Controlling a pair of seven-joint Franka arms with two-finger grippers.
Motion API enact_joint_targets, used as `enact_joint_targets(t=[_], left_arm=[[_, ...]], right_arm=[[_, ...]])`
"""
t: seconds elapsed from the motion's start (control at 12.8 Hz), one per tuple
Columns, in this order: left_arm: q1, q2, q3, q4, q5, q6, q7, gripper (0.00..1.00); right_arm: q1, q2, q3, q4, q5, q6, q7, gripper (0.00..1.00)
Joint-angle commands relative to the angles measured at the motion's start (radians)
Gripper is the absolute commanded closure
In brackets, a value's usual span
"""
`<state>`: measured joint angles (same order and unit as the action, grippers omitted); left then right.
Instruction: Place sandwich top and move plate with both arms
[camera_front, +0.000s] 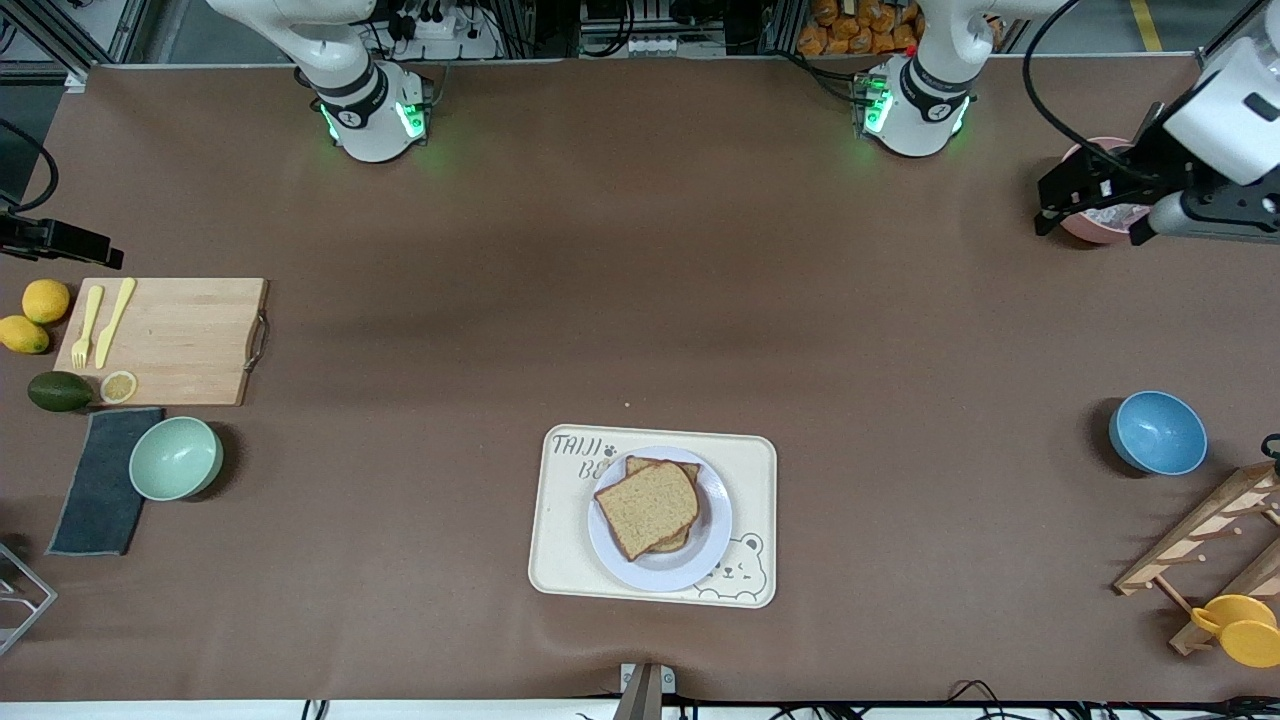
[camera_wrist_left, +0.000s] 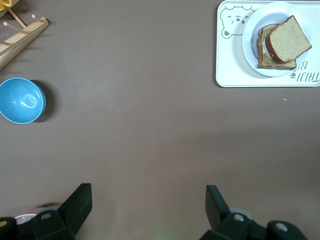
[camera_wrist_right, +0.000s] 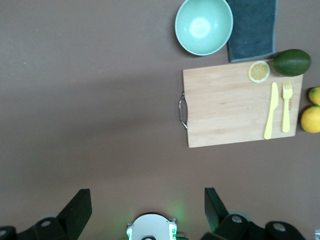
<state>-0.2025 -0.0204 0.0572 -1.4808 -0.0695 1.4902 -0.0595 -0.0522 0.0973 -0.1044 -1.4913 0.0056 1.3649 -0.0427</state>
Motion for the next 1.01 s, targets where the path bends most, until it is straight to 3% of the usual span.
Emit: enact_joint_targets(t=[0.0,0.93], left_arm=[[-0.011,-0.030,0.006,-0.016,-0.021,-0.004,0.006,0.00],[0.040,-0.019,-0.040,-0.023,0.082,-0.077,-0.006,0.00]], right_arm=[[-0.015,-0.011,0.002,-0.047,0.072,0.054,0.001,0.00],[-0.011,-0.004,0.000,-0.057,0.083,0.037,-0.009,0.00]])
